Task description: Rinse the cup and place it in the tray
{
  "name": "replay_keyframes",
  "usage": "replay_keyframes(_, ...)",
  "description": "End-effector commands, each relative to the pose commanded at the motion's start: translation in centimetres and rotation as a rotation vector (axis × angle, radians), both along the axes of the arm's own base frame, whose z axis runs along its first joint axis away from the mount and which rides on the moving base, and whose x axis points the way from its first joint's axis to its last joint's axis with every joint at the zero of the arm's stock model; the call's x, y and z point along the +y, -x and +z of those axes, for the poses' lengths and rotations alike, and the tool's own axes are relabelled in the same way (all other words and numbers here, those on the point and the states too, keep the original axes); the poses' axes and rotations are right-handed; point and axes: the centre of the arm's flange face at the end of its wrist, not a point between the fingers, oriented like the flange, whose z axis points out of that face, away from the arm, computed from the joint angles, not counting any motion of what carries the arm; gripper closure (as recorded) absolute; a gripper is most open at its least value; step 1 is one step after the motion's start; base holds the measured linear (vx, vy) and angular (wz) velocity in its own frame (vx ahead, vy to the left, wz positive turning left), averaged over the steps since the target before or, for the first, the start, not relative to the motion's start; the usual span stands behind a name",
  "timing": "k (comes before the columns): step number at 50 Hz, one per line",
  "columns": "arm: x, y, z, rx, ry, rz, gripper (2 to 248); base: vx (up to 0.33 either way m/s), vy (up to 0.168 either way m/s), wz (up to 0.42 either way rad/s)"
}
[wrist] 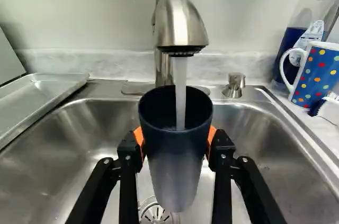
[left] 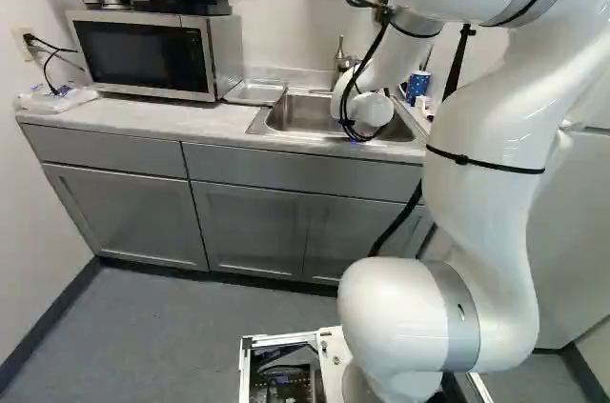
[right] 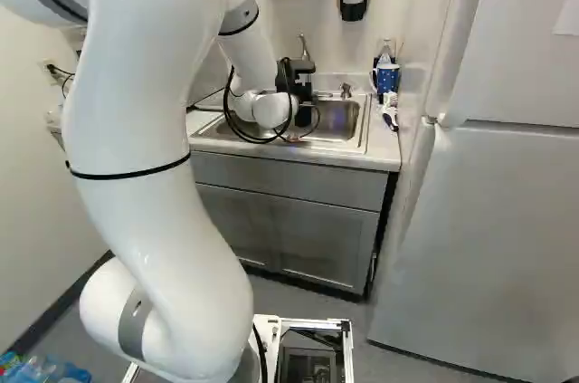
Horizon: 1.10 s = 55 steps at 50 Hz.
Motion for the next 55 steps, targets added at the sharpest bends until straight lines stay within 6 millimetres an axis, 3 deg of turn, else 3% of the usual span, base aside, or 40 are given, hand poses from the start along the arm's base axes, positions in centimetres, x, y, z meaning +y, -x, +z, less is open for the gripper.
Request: replay_keyframes(55, 0.0, 0.0, 0.0, 0.0, 0.0, 0.0, 125, 0.0, 0.0, 0.0)
